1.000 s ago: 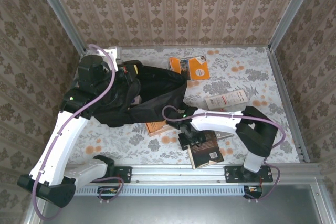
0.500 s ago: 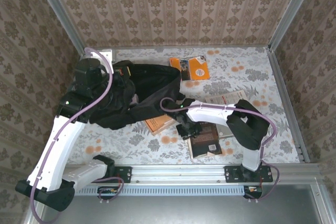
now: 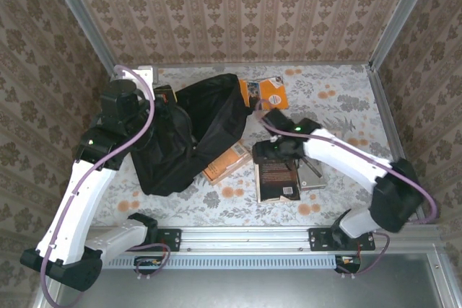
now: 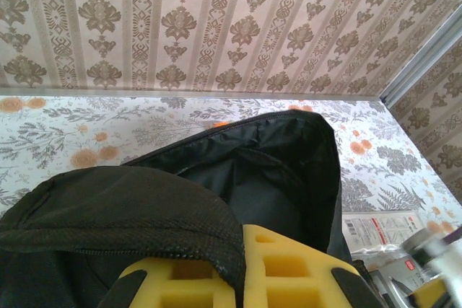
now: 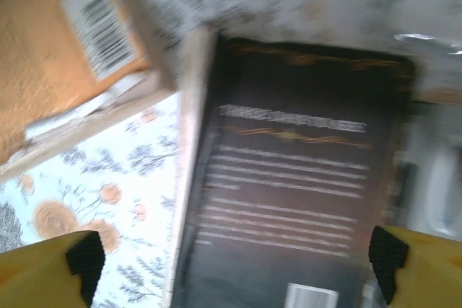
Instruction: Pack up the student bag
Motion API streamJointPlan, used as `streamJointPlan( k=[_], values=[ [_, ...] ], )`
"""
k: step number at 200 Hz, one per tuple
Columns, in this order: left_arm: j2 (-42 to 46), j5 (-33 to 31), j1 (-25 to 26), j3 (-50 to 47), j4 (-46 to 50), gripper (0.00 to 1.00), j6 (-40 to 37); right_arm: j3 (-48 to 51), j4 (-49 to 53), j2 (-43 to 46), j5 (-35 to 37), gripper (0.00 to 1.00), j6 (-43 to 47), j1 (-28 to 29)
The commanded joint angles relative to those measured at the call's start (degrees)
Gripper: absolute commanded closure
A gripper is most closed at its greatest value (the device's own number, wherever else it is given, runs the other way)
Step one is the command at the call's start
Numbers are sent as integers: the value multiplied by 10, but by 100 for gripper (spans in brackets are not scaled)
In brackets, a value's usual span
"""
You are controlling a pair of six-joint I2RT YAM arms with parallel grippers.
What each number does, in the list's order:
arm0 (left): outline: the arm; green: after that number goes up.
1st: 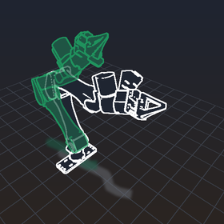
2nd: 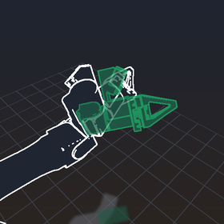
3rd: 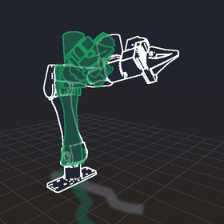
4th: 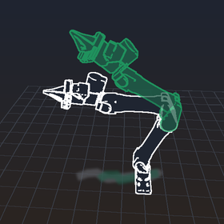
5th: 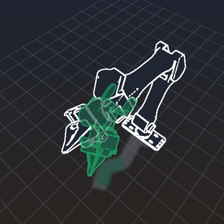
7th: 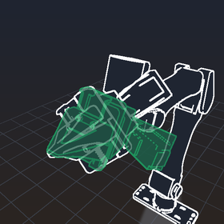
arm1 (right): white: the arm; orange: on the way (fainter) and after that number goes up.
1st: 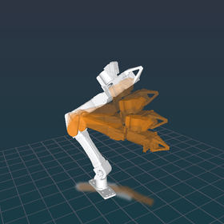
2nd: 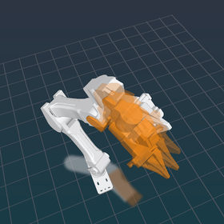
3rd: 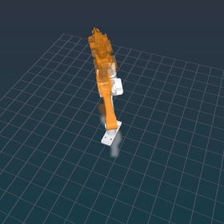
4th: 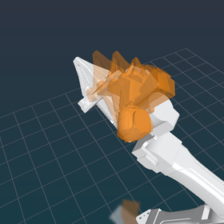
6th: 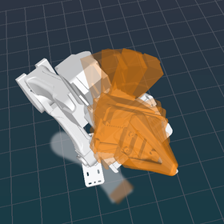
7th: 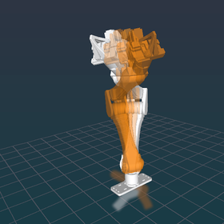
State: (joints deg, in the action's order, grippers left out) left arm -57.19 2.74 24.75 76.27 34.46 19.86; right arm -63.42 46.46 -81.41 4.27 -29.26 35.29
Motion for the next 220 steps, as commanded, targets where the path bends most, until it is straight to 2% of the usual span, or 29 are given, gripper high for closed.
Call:
streamJointPlan(
  k=[1,28,58,112,161,198,220],
  values=[
    [22,-2,6,35,-62,100,-21,43,72,-2,79,0,36,-34],
    [23,2,7,37,-65,100,-19,51,103,-37,150,0,65,-44],
    [27,3,7,32,-69,100,-17,43,97,-79,125,0,73,-69],
    [32,4,10,29,-69,100,-19,15,91,-183,158,0,40,-118],
    [32,2,11,32,-68,100,-24,16,80,-161,176,0,10,-166],
    [30,6,10,31,-71,100,-21,46,60,-138,102,0,2,-232],
    [28,10,10,34,-72,100,-19,78,27,-116,16,0,-17,-272]
  ],
)
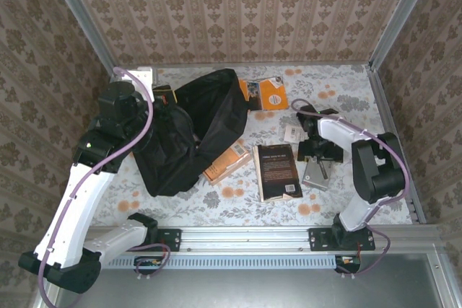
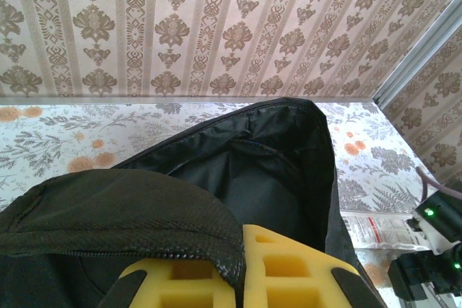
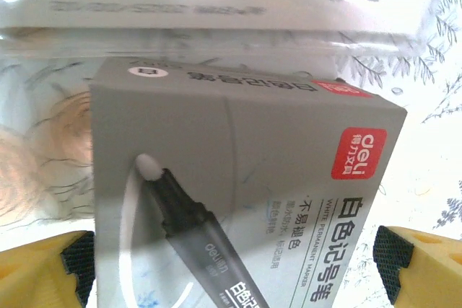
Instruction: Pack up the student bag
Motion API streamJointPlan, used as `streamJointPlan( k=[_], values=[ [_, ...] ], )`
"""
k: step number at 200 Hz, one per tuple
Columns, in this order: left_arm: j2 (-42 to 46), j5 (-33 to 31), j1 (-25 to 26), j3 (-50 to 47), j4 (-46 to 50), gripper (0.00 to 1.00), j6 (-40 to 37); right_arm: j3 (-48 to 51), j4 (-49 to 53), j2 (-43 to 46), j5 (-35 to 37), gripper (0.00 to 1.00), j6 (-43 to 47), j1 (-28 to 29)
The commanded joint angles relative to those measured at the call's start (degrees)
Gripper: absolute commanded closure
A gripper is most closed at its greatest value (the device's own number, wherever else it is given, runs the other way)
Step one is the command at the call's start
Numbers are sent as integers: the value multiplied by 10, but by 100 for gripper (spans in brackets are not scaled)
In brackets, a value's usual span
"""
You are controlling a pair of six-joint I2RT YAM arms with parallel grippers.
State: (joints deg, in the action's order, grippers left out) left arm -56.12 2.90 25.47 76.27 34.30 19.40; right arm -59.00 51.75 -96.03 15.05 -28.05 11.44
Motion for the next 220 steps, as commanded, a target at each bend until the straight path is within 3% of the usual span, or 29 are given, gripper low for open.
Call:
streamJointPlan(
  k=[1,60,168,220],
  values=[
    [17,9,3,34,-71,100,-14,36,-28,31,-96,0,-30,-36],
    [17,13,3,29,-73,100,-11,125,-83,159,-158,0,-112,-91],
    [16,25,3,27,-77,100,0,160,-106,107,-192,0,-39,-110],
    [13,38,-1,27,-82,100,10,148,-105,65,-194,3,-46,-108]
  ],
)
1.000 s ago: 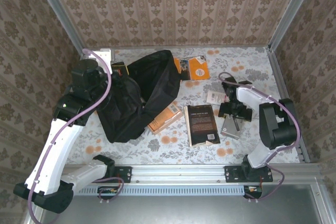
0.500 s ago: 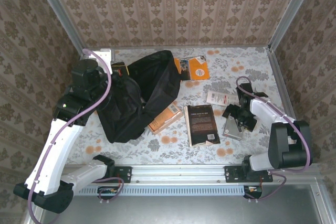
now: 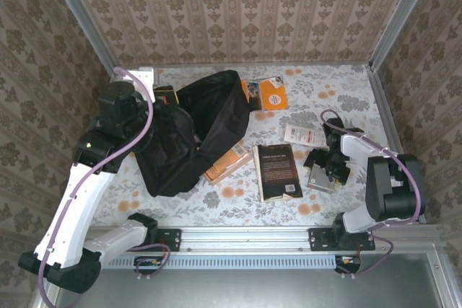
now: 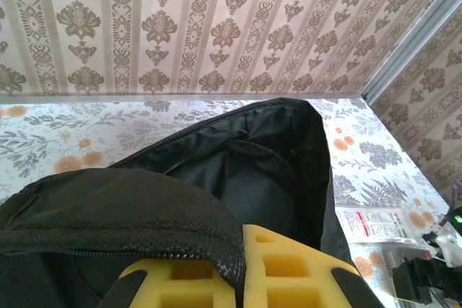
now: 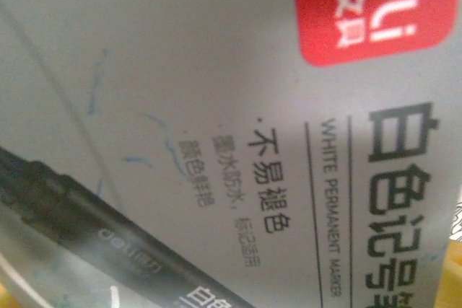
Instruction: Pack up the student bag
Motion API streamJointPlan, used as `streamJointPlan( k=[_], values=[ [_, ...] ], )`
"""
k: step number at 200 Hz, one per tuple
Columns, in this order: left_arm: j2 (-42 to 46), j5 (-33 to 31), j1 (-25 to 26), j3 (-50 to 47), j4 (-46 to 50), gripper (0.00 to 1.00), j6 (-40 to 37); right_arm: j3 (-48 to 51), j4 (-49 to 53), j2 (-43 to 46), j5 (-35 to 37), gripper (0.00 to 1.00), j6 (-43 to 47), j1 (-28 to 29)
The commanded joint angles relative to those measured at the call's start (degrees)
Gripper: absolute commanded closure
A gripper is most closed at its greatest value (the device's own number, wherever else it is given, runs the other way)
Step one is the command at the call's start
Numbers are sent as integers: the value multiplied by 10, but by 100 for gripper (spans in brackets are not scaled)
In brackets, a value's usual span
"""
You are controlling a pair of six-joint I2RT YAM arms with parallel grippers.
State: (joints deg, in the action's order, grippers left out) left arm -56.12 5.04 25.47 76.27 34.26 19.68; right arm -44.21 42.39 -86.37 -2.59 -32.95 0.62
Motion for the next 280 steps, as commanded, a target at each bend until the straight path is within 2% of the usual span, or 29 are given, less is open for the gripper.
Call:
streamJointPlan(
  k=[1,57,119,167,194,230,280],
  values=[
    [13,17,-1,27,-81,100,7,0,-11,-32,-17,4,2,0],
    [6,27,-5,25,-84,100,15,-5,-4,-17,-10,20,-17,0],
    [-13,39,-8,39,-83,100,25,-61,58,63,24,20,-35,30],
    [-33,56,-8,56,-84,100,33,-166,111,155,25,21,-45,79],
    [-41,73,-9,65,-80,100,33,-240,106,176,-5,23,-51,115],
    [-57,117,-10,72,-76,100,38,-367,89,140,-40,24,-60,179],
    [-69,172,-8,63,-84,100,58,-569,72,23,-61,24,-71,255]
  ],
)
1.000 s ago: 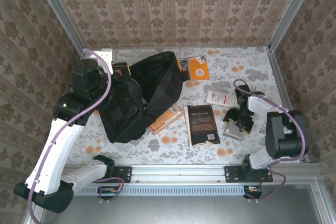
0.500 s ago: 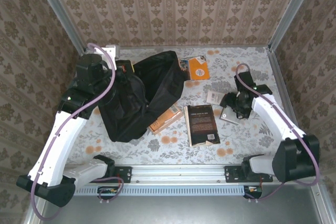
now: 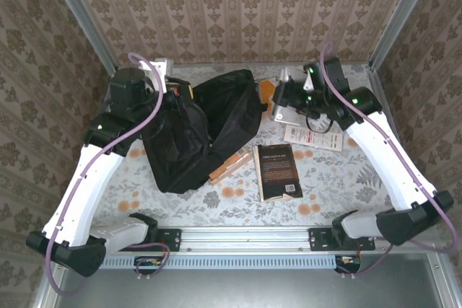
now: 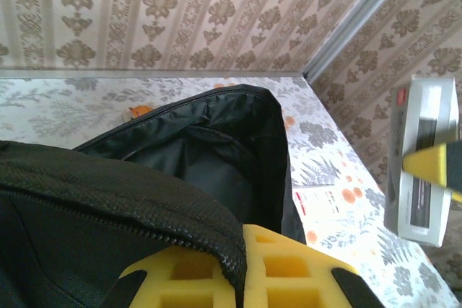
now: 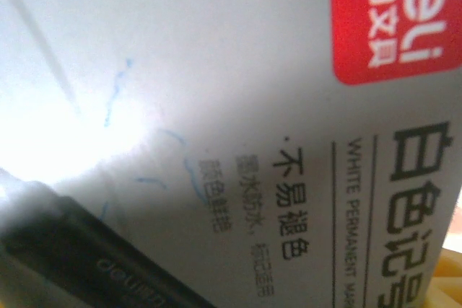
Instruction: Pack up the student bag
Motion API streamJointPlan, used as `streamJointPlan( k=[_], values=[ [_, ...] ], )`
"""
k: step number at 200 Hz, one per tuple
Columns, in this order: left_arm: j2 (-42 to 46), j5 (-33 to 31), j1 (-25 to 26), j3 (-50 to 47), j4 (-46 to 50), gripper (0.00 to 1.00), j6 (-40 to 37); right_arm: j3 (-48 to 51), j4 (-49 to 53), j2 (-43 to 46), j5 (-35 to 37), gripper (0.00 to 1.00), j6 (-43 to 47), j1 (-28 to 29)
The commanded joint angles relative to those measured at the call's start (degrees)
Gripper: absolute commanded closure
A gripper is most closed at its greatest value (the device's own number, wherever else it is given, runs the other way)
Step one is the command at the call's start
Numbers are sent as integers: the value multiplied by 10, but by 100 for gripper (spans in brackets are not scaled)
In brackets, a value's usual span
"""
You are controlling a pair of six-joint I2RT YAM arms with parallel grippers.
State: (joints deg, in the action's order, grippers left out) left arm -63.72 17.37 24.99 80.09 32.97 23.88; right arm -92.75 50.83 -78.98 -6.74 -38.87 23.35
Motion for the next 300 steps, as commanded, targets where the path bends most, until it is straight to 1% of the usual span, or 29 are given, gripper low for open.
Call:
streamJointPlan(
  k=[1,22,65,97,118,140,151,166,195,210,229,275,287,300],
  values=[
    [7,49,-2,24,-71,100,17,-88,-13,-53,-20,24,-12,29],
    [8,59,-2,21,-71,100,19,-167,-6,-111,-18,24,-11,60],
    [14,76,0,19,-66,100,23,-294,25,-239,-9,23,-2,112],
    [26,66,0,16,-63,100,20,-367,67,-323,14,22,3,143],
    [37,43,-1,11,-62,100,19,-353,85,-344,13,21,-9,155],
    [45,15,-3,6,-52,100,13,-298,68,-333,-6,21,-23,170],
    [47,-2,-4,5,-46,100,9,-285,70,-332,-20,20,-24,180],
    [49,-17,-6,7,-39,100,2,-288,97,-342,-43,19,-27,189],
    [47,-30,-9,16,-41,100,-2,-270,113,-349,-87,17,-37,189],
    [42,-28,-10,20,-44,100,0,-263,110,-358,-114,16,-43,190],
    [36,-21,-10,27,-47,100,1,-264,100,-380,-167,16,-56,195],
    [32,14,-5,23,-68,100,17,-277,64,-421,-221,15,-89,209],
    [31,29,-1,19,-77,100,23,-273,38,-429,-231,15,-114,212],
    [29,47,5,15,-85,100,30,-250,-25,-433,-249,15,-156,215]
  ],
)
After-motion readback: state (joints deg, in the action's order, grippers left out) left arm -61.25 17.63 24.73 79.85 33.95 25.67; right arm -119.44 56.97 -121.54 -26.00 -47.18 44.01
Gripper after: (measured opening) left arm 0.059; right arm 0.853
